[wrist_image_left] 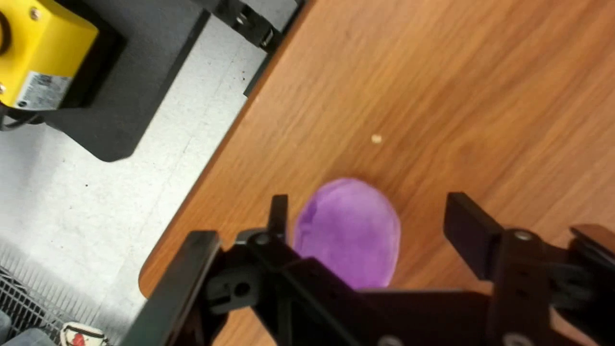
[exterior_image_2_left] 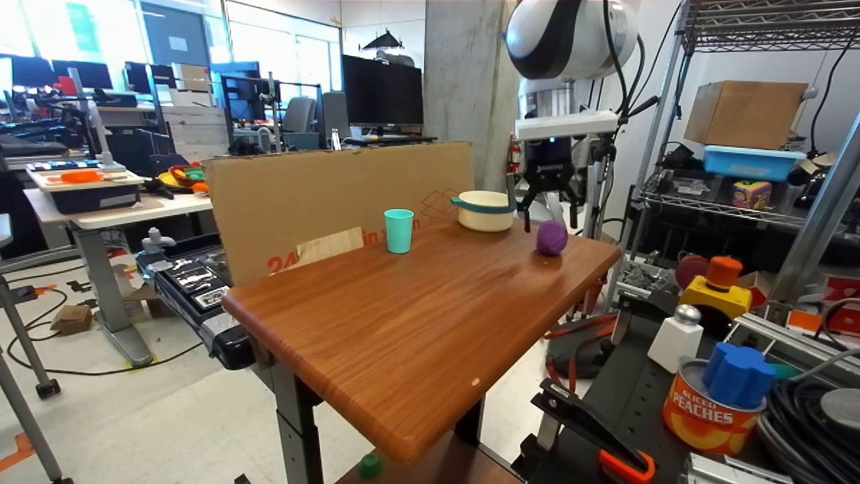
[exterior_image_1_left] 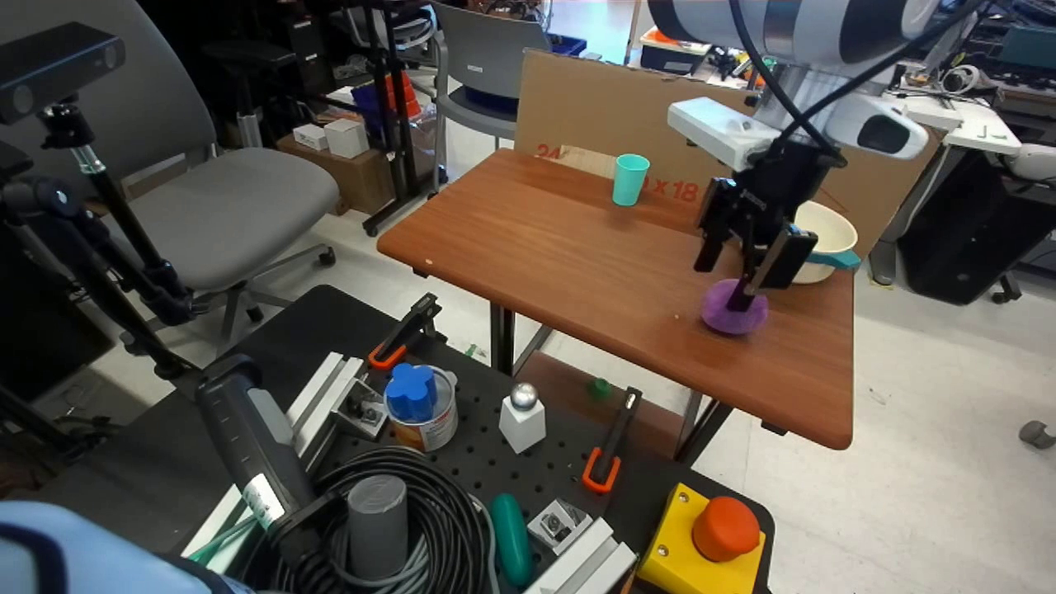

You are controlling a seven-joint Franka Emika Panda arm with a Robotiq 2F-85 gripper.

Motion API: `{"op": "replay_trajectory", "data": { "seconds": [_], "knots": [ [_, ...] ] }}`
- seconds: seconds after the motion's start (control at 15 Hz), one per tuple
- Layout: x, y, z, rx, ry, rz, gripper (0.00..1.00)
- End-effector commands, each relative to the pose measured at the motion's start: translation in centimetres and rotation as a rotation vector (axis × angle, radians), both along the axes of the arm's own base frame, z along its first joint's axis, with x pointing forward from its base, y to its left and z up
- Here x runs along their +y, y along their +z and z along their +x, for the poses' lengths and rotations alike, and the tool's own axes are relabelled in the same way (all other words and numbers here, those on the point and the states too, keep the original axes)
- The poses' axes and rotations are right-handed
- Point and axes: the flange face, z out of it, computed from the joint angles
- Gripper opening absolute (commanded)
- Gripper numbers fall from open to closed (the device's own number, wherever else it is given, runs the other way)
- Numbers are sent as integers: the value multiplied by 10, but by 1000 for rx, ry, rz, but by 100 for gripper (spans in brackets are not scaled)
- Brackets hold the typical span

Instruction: Move the purple ball to the right on the desk

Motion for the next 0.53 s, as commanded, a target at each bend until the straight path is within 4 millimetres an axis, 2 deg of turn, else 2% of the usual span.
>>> {"op": "replay_trajectory", "data": {
  "seconds": [0.0,0.2,0.33,0.4,0.47],
  "knots": [
    [46,57,-38,34,101,-11,100],
    [91,93,-67,53,282,28,100],
    [114,110,-81,70,375,85,100],
    [100,93,-59,62,291,51,100],
    [110,102,-67,65,329,62,100]
  ]
}}
